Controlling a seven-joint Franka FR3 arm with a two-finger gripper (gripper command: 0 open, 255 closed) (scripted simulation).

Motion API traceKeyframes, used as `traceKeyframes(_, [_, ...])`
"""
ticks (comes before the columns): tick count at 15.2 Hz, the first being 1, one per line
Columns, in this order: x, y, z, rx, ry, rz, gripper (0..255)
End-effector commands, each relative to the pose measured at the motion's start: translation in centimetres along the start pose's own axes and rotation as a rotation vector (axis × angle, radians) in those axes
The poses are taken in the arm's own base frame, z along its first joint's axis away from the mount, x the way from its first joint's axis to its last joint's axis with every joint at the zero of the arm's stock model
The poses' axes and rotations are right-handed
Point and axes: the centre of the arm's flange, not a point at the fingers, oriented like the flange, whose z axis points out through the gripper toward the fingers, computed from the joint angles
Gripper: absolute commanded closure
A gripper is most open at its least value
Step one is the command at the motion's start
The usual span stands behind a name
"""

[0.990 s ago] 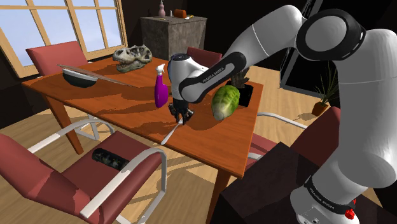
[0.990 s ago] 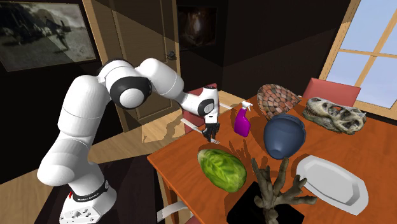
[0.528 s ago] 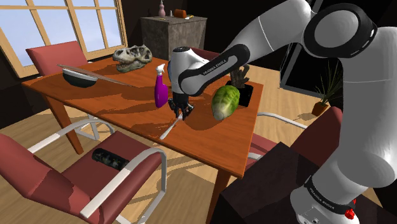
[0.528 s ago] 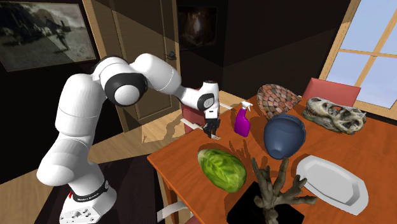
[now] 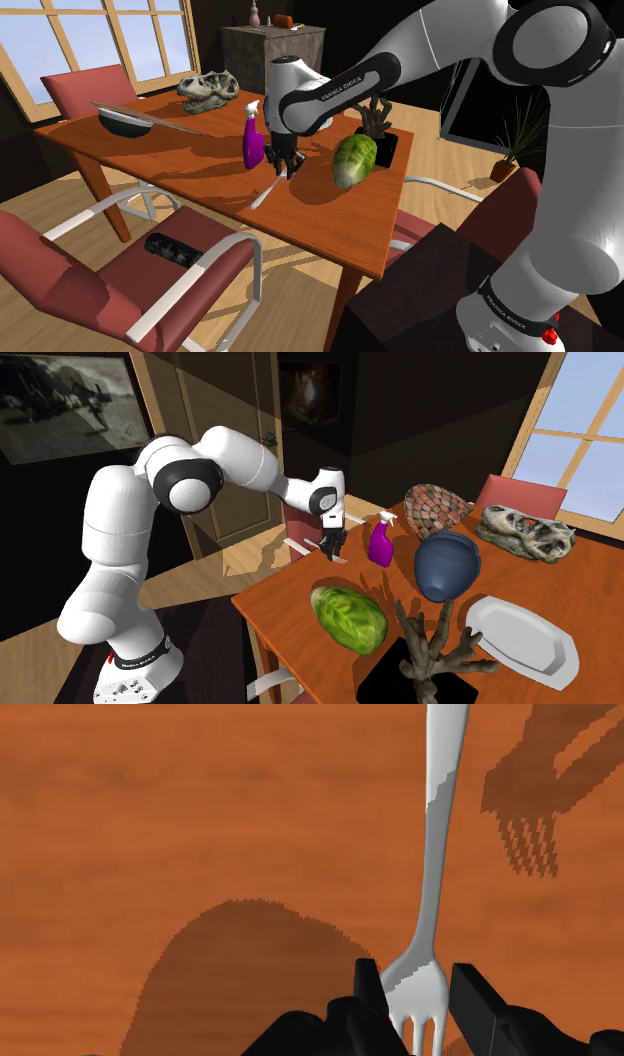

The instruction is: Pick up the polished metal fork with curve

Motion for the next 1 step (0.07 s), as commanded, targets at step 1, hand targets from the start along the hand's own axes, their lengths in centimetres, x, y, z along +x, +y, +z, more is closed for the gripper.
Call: traceKeyframes(1, [0.03, 0.06, -0.27, 0.0, 0.0, 0.0, 255])
